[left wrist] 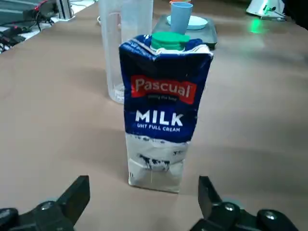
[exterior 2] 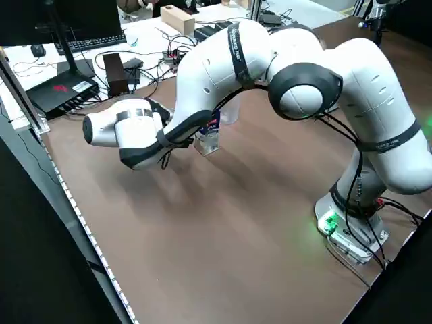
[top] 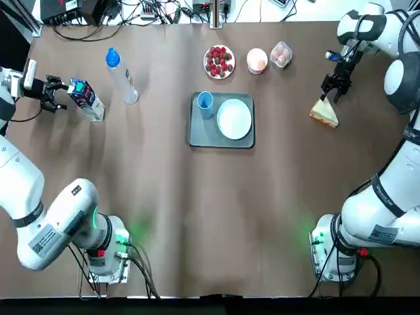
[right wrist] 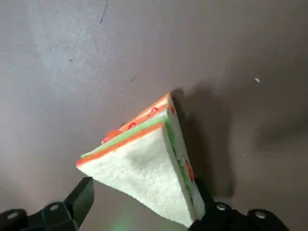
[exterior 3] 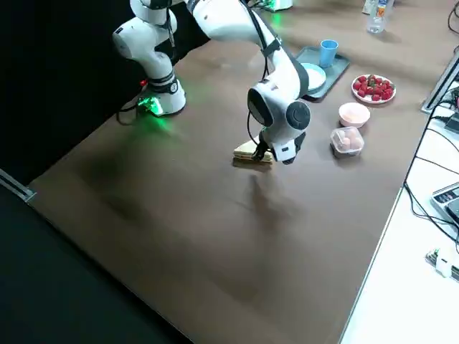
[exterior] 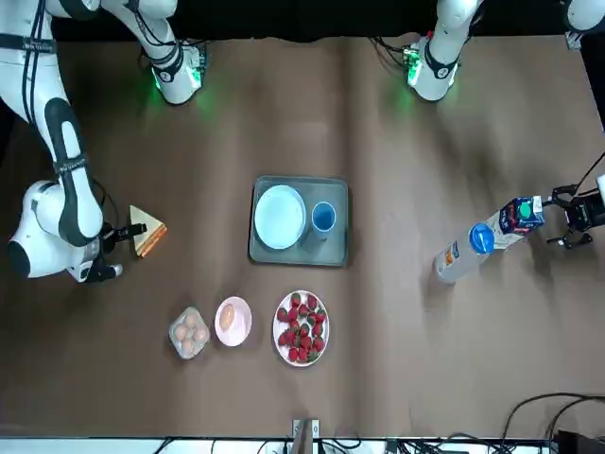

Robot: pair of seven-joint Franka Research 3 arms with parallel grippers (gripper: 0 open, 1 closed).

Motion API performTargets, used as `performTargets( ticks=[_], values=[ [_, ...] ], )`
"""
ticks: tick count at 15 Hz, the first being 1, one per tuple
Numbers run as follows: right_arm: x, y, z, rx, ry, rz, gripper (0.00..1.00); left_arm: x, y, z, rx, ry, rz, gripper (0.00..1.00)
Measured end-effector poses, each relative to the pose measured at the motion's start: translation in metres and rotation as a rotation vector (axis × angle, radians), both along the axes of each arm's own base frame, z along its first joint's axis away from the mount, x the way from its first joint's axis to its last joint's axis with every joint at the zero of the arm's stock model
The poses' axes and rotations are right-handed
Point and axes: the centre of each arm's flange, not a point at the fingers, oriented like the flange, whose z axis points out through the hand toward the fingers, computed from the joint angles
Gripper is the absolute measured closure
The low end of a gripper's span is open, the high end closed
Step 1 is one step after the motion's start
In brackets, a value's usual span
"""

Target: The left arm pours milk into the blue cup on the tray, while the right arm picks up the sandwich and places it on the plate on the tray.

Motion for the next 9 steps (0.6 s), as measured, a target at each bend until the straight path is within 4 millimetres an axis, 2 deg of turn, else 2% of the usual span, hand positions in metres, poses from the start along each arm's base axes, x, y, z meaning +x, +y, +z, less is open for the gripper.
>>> performTargets(
  ticks=[5, 6, 7, 9],
  values=[
    [-0.002, 0.002, -0.018, 0.01, 0.011, 0.013, 0.11, 0.009, -0.027, -0.008, -0.062, -0.039, -0.033, 0.0],
    [-0.002, 0.001, -0.022, 0.01, 0.013, 0.013, 0.16, 0.01, -0.03, -0.009, -0.069, -0.04, -0.034, 0.0],
    [-0.003, 0.001, -0.027, 0.01, 0.014, 0.014, 0.17, 0.01, -0.033, -0.01, -0.074, -0.041, -0.036, 0.0],
    [-0.003, 0.002, -0.031, 0.013, 0.015, 0.011, 0.33, 0.011, -0.039, -0.013, -0.086, -0.041, -0.041, 0.0]
  ],
)
